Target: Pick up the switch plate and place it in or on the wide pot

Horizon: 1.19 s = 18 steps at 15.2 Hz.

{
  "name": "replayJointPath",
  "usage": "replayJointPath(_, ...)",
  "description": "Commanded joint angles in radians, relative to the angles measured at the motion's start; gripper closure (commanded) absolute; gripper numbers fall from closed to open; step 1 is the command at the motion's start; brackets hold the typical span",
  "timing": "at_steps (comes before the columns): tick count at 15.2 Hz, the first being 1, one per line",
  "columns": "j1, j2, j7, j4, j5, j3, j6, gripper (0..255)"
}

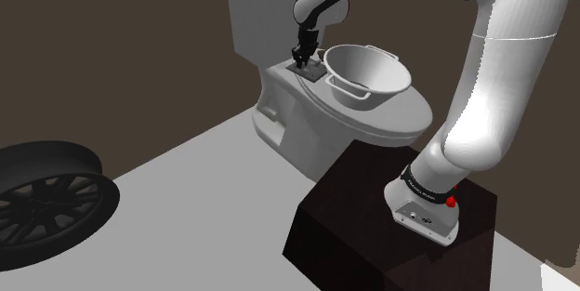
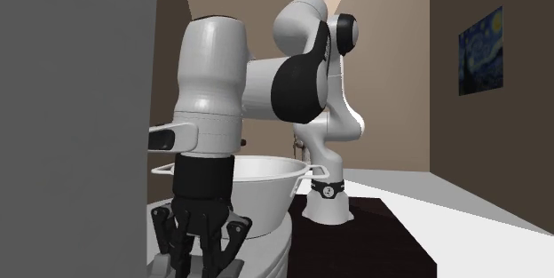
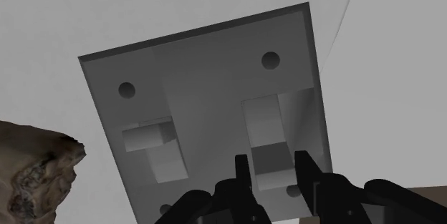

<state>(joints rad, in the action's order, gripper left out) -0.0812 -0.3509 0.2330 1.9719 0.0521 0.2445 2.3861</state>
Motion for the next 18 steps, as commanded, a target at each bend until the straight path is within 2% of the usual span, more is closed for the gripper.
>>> replayJointPath(1,0.000,0.000,0.000,0.000,0.000,0.000,0.000,255)
replayJointPath(8,0.000,0.000,0.000,0.000,0.000,0.000,0.000,255)
replayJointPath(18,0.009,0.075,-0.012,-0.040,-0.024,0.010,-0.114,255)
